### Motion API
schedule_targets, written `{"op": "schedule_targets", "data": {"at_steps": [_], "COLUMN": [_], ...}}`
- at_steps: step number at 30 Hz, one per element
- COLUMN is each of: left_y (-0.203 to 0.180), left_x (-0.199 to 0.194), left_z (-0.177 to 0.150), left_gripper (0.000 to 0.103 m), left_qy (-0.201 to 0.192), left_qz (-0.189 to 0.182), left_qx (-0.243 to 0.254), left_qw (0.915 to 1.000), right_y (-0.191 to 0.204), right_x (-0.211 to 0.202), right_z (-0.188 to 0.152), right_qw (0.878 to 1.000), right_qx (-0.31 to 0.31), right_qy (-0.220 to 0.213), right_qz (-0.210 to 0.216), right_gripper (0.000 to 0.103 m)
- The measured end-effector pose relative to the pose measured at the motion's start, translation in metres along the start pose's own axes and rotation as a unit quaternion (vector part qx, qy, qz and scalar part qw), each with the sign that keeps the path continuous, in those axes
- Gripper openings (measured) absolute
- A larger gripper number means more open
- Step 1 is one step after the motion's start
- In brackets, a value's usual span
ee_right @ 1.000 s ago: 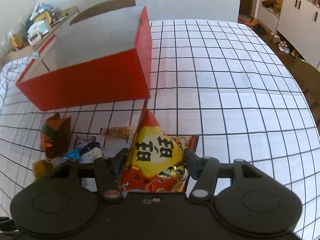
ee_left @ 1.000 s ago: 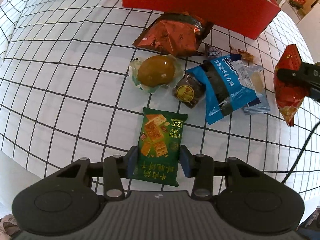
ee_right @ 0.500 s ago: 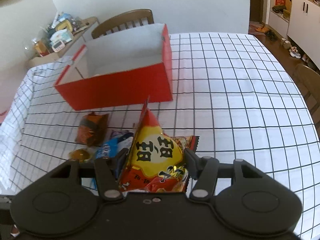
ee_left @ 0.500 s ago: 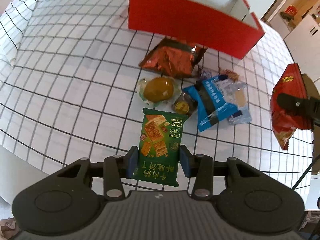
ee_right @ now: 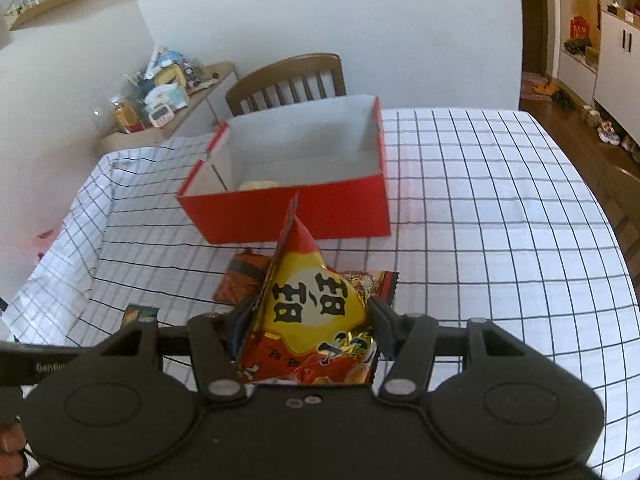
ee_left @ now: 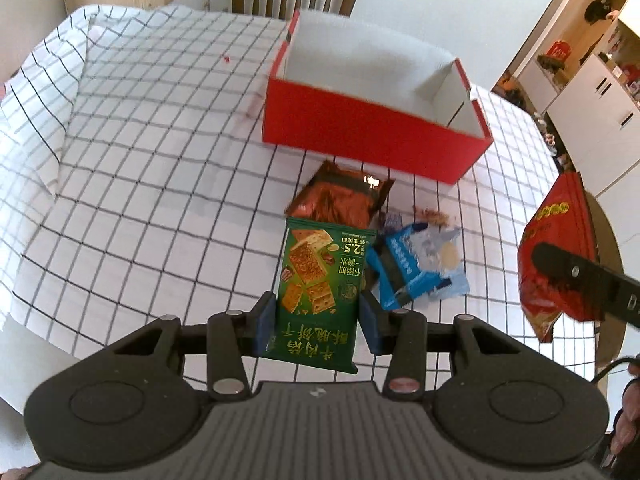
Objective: Organize snacks
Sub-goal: 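Lift and carry both snacks over the red box with both tools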
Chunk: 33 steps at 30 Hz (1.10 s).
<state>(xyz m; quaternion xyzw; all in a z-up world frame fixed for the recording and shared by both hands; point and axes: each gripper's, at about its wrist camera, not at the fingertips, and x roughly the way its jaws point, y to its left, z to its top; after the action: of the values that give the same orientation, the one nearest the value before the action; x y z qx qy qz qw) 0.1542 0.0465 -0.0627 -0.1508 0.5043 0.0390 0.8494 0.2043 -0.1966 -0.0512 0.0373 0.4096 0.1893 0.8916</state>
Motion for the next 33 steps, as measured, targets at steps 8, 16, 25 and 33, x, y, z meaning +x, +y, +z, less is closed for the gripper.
{"op": "schedule_targets", "data": {"at_steps": [8,16,25,33], "left_y": [-0.005,-0.021,-0.039,-0.048], "left_x": [-0.024,-0.033,-0.020,-0.003], "left_z": [0.025,0.060,0.106,0.152], "left_gripper": [0.043,0.043,0.043,0.043], "left_qy": [-0.031,-0.047,-0.052,-0.058], "left_qz": [0.007,0.011,0.019,0.045], "left_qx": [0.015,0.036,0.044,0.041], "left_qw": [0.9994,0.9982,0.9975,0.9965], "right_y": [0.021,0.031,0.031,0.026], "right_x": [-0.013,-0.014,0.012,0.043], "right_z": [0.011,0.038,0.076,0.112], "right_qw": [0.999,0.999,0.998,0.998], "right_qx": [-0.020,-0.028,-0.039,-0.049], "right_qy": [-0.022,-0.040,-0.038,-0.029], "right_qz": [0.011,0.017,0.030,0.036], "right_gripper": [0.059,0.059,0.059,0.059]}}
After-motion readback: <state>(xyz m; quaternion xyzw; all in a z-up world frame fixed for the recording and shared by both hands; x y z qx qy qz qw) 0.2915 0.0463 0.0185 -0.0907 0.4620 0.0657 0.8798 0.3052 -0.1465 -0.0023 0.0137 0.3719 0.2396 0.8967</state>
